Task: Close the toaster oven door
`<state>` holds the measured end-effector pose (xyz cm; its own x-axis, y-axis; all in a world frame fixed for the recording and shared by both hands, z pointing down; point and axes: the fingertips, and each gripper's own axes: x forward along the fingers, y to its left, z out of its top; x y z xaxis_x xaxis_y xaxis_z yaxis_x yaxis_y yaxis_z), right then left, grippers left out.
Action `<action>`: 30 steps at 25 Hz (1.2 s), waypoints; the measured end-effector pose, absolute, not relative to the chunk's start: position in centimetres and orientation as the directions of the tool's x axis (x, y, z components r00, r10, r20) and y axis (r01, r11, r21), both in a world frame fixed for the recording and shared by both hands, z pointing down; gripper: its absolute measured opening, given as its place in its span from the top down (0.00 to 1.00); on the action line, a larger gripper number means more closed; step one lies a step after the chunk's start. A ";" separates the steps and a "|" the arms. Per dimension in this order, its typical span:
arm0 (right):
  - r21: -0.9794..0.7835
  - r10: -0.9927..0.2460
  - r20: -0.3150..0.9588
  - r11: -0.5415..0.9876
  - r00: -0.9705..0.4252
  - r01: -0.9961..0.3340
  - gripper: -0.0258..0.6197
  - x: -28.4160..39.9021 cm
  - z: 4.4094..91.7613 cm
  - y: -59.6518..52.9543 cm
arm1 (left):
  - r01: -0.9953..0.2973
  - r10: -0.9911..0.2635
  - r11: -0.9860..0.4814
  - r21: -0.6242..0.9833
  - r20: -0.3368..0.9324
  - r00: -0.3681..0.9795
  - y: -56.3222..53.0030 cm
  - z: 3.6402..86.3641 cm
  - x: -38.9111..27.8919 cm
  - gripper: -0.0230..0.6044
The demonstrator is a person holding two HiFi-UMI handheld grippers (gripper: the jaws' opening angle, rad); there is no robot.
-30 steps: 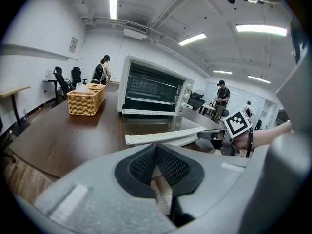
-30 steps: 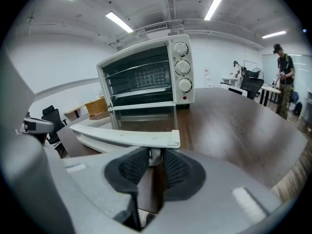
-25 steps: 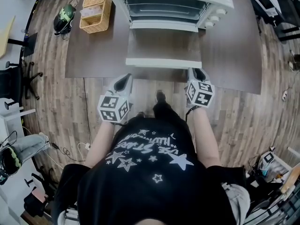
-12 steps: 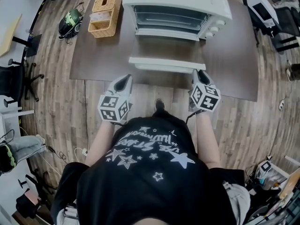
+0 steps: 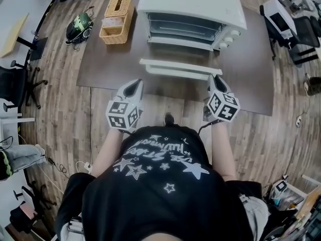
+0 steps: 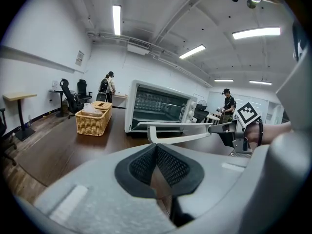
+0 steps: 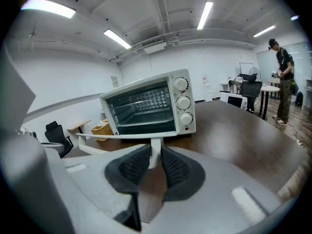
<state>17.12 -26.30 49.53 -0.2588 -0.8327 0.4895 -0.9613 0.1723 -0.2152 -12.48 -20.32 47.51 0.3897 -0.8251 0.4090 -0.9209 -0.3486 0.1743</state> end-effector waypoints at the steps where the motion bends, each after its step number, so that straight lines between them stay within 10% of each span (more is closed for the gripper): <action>1: -0.218 -0.836 0.483 0.174 -0.261 -0.960 0.83 17.1 49.2 -26.4 | -0.921 -0.827 -0.348 0.174 0.406 0.389 -20.4 47.3 -12.4 0.95; 30: -0.275 -0.869 0.329 0.286 -0.369 -0.918 0.83 17.0 41.3 -32.7 | -0.937 -0.864 -0.312 0.155 0.365 0.348 -25.9 45.1 -10.8 0.95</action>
